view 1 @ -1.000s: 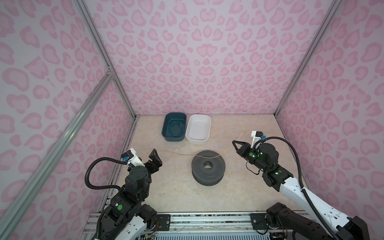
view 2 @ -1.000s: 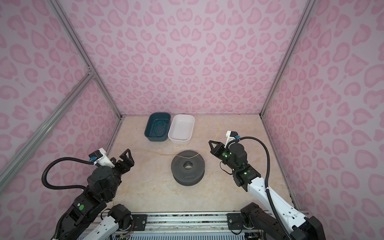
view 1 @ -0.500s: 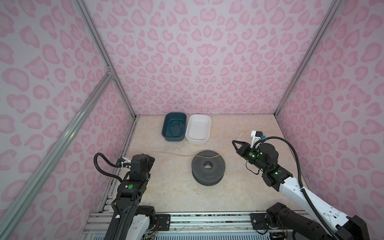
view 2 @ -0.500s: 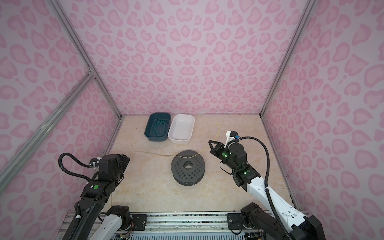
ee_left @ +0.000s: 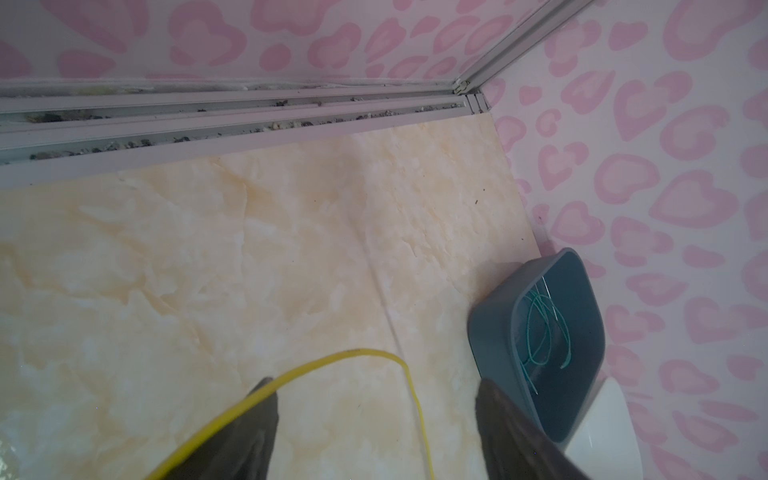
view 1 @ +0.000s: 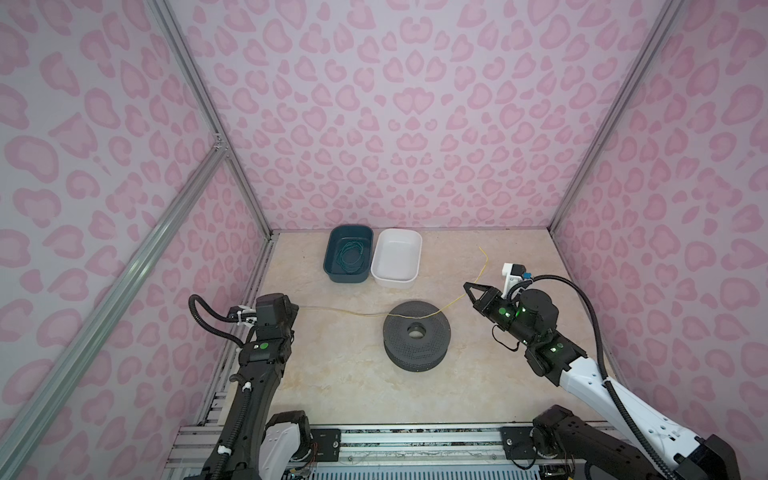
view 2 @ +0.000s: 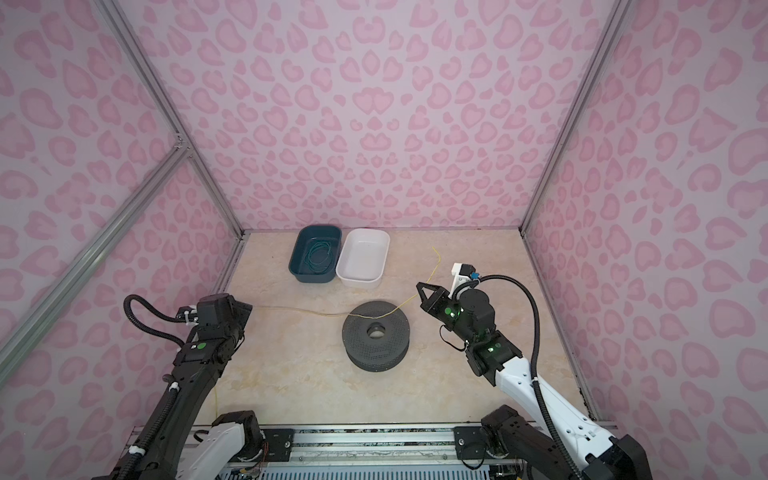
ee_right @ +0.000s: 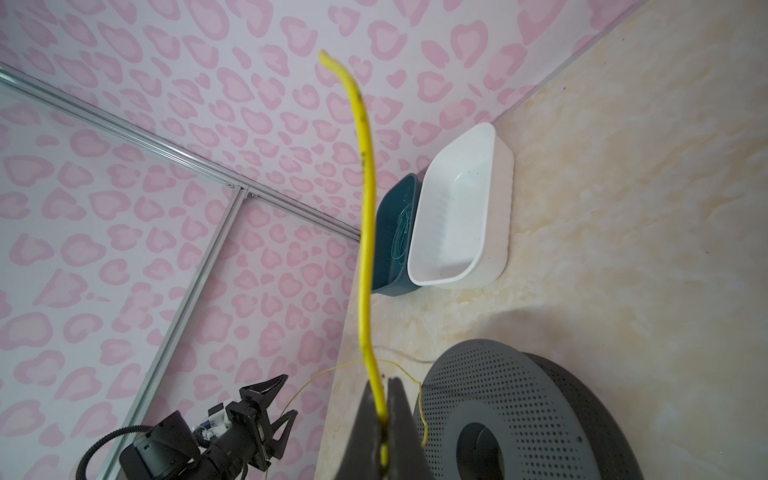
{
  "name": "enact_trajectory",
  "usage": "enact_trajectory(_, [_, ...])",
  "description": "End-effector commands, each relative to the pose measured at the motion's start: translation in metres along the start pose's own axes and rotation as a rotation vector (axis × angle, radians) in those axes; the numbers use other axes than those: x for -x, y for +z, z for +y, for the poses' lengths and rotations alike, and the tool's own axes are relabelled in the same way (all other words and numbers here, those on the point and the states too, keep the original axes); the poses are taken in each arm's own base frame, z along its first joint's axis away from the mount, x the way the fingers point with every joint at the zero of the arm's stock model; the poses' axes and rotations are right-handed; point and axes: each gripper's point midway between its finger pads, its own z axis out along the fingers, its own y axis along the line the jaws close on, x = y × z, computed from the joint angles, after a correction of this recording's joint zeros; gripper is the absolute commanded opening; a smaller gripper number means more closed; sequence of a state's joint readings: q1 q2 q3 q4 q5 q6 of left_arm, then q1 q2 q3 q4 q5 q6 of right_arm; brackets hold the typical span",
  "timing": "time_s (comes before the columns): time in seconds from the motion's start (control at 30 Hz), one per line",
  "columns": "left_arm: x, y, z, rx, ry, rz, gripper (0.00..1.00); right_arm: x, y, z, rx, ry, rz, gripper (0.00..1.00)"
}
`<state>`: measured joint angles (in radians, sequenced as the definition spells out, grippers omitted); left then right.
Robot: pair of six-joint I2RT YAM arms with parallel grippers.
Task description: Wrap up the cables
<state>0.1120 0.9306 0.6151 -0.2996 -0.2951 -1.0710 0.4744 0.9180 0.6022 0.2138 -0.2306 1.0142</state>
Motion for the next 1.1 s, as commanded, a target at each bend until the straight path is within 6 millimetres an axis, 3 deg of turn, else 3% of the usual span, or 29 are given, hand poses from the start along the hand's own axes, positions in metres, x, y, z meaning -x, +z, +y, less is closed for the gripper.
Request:
enact_trajectory(0.0, [0.015,0.008,-0.007,-0.011,0.016,-0.075,0.64,0.010,-0.005,-0.002,-0.015,-0.028,-0.045,0.00])
enact_trajectory(0.17, [0.015,0.017,-0.007,0.009,0.051,-0.081,0.40,0.031,-0.014,-0.006,-0.006,-0.005,-0.087,0.00])
enact_trajectory(0.4, [0.015,0.023,-0.021,-0.027,0.062,-0.064,0.04,0.078,-0.032,0.010,0.017,-0.036,-0.187,0.00])
enact_trajectory(0.57, [0.007,0.030,-0.059,-0.148,0.087,0.013,0.04,0.115,-0.050,0.002,-0.013,-0.029,-0.276,0.00])
enact_trajectory(0.7, [-0.004,0.028,-0.096,-0.237,0.156,0.057,0.04,0.129,-0.057,-0.012,-0.051,-0.015,-0.303,0.00])
enact_trajectory(0.87, [-0.026,0.010,-0.148,-0.358,0.293,0.089,0.04,0.138,-0.063,-0.040,-0.112,0.017,-0.323,0.00])
enact_trajectory(1.07, [-0.059,-0.012,-0.178,-0.472,0.403,0.100,0.04,0.135,-0.063,-0.086,-0.190,0.084,-0.308,0.00])
